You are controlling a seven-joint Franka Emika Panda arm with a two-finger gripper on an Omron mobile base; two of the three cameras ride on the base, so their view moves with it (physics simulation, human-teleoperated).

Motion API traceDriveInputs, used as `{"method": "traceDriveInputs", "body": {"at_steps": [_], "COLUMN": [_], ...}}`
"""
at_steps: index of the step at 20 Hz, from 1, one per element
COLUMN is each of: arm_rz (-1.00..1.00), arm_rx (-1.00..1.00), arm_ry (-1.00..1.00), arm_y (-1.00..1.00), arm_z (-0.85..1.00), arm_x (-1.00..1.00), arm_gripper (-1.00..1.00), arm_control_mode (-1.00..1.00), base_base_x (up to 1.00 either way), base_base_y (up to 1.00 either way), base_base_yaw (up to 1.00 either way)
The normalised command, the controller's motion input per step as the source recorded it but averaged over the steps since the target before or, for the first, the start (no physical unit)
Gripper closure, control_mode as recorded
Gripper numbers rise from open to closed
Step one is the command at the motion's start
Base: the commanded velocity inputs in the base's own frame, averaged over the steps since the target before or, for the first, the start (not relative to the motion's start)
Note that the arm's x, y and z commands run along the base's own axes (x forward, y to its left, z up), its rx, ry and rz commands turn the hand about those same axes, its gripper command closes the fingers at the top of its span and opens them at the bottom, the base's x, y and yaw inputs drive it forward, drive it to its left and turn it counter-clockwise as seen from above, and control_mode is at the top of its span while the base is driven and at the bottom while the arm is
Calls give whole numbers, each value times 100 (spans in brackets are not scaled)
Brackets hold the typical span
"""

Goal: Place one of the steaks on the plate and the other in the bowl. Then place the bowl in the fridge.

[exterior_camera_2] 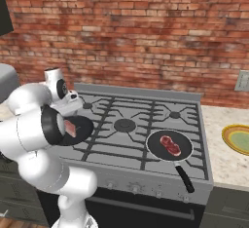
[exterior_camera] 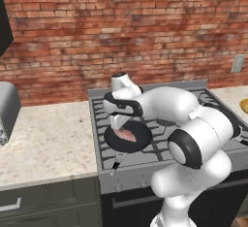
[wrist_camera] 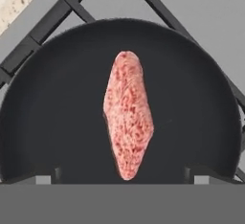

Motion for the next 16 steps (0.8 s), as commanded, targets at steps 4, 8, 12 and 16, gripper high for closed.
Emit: {"method": "traceDriveInputs", "body": {"at_steps": [4,8,12,16], "arm_rz": [0,0,0,0], "arm_rx": [-8,-4,0,0], "arm_ry": [0,4,13,9], "arm_y": [-5,-3,-15,-24], "arm_z": [-35,-50,-34,-18], "arm_x": [0,0,0,0], "arm_gripper": [-100,-100,-100,-100], "arm_control_mode": [-100,-100,-100,-100], "base_base_x": [0,0,0,0], "base_base_y": [0,0,0,0], "base_base_yaw": [0,0,0,0]}}
